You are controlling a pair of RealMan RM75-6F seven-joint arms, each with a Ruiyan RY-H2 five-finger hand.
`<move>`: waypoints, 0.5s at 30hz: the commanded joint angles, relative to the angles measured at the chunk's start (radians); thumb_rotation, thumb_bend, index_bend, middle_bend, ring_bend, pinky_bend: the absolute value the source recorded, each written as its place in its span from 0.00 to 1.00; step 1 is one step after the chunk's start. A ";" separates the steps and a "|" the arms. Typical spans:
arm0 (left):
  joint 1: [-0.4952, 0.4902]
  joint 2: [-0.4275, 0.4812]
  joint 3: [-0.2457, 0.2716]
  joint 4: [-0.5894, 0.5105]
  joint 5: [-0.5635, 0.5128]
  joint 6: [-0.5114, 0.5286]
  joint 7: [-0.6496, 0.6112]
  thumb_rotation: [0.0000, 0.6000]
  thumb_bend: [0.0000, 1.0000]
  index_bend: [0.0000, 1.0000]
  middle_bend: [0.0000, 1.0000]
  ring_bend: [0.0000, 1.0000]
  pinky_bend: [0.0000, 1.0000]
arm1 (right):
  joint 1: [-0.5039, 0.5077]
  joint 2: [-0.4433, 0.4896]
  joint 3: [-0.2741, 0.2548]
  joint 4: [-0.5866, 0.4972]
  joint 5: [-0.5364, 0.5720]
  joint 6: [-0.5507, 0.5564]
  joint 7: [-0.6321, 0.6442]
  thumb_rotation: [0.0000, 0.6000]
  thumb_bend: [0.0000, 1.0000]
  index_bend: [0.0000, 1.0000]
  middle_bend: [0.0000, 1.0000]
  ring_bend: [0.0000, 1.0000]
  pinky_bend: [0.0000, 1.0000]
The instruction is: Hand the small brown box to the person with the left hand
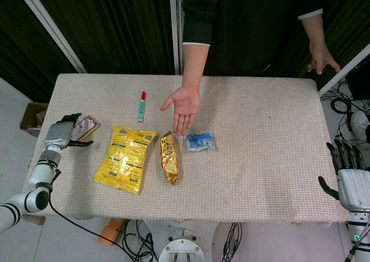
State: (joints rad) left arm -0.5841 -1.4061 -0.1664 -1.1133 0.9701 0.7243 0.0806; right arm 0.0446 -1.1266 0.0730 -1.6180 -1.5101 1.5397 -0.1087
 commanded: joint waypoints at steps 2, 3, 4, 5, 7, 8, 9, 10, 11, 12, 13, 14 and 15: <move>0.000 -0.004 0.002 0.005 0.002 0.003 -0.002 0.54 0.00 0.04 0.07 0.07 0.20 | -0.001 -0.001 0.000 0.001 0.000 0.002 0.001 1.00 0.18 0.00 0.00 0.00 0.00; 0.000 -0.005 0.002 0.006 0.003 0.004 -0.003 0.54 0.00 0.04 0.07 0.07 0.20 | -0.001 -0.001 0.000 0.001 0.000 0.002 0.001 1.00 0.18 0.00 0.00 0.00 0.00; -0.001 -0.006 0.003 0.007 0.004 0.004 -0.002 0.55 0.00 0.04 0.07 0.07 0.20 | -0.002 -0.001 0.000 0.001 0.000 0.001 0.001 1.00 0.18 0.00 0.00 0.00 0.00; -0.001 -0.006 0.003 0.008 0.004 0.004 -0.002 0.55 0.00 0.04 0.07 0.07 0.20 | -0.002 -0.001 -0.001 0.001 0.000 0.001 0.002 1.00 0.18 0.00 0.00 0.00 0.00; -0.002 -0.009 0.004 0.012 0.001 0.004 0.001 0.56 0.00 0.04 0.07 0.07 0.20 | -0.003 -0.001 -0.002 0.003 0.000 0.000 0.002 1.00 0.18 0.00 0.00 0.00 0.00; -0.002 -0.009 0.005 0.014 -0.001 0.002 0.004 0.56 0.00 0.04 0.07 0.07 0.20 | -0.003 0.000 -0.002 0.003 0.000 0.001 0.004 1.00 0.18 0.00 0.00 0.00 0.00; -0.004 -0.010 0.005 0.016 -0.004 0.000 0.007 0.57 0.00 0.04 0.07 0.07 0.20 | -0.004 0.000 -0.001 0.003 0.000 0.003 0.005 1.00 0.18 0.00 0.00 0.00 0.00; -0.005 -0.011 0.004 0.019 -0.009 -0.001 0.010 0.57 0.00 0.04 0.07 0.07 0.20 | -0.005 0.000 -0.001 0.003 0.000 0.004 0.008 1.00 0.18 0.00 0.00 0.00 0.00; -0.006 -0.012 0.003 0.020 -0.013 -0.002 0.012 0.57 0.01 0.04 0.07 0.07 0.20 | -0.005 0.000 0.000 0.004 0.001 0.005 0.010 1.00 0.18 0.00 0.00 0.00 0.00; -0.007 -0.013 0.003 0.022 -0.018 -0.002 0.015 0.57 0.01 0.04 0.07 0.07 0.20 | -0.005 0.000 0.001 0.004 0.001 0.005 0.012 1.00 0.18 0.00 0.00 0.00 0.00; -0.007 -0.013 0.003 0.024 -0.022 -0.002 0.020 0.57 0.01 0.04 0.07 0.07 0.20 | -0.004 0.000 0.001 0.004 0.001 0.005 0.013 1.00 0.18 0.00 0.00 0.00 0.00; -0.008 -0.014 0.004 0.026 -0.026 -0.004 0.024 0.57 0.01 0.04 0.07 0.07 0.20 | -0.004 0.001 0.002 0.004 0.001 0.004 0.014 1.00 0.18 0.00 0.00 0.00 0.00; -0.009 -0.014 0.004 0.028 -0.031 -0.007 0.028 0.57 0.01 0.04 0.08 0.07 0.20 | -0.003 0.001 0.002 0.004 0.000 0.004 0.015 1.00 0.18 0.00 0.00 0.00 0.00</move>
State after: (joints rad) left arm -0.5922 -1.4197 -0.1625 -1.0876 0.9423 0.7192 0.1055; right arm 0.0409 -1.1257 0.0747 -1.6142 -1.5095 1.5436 -0.0934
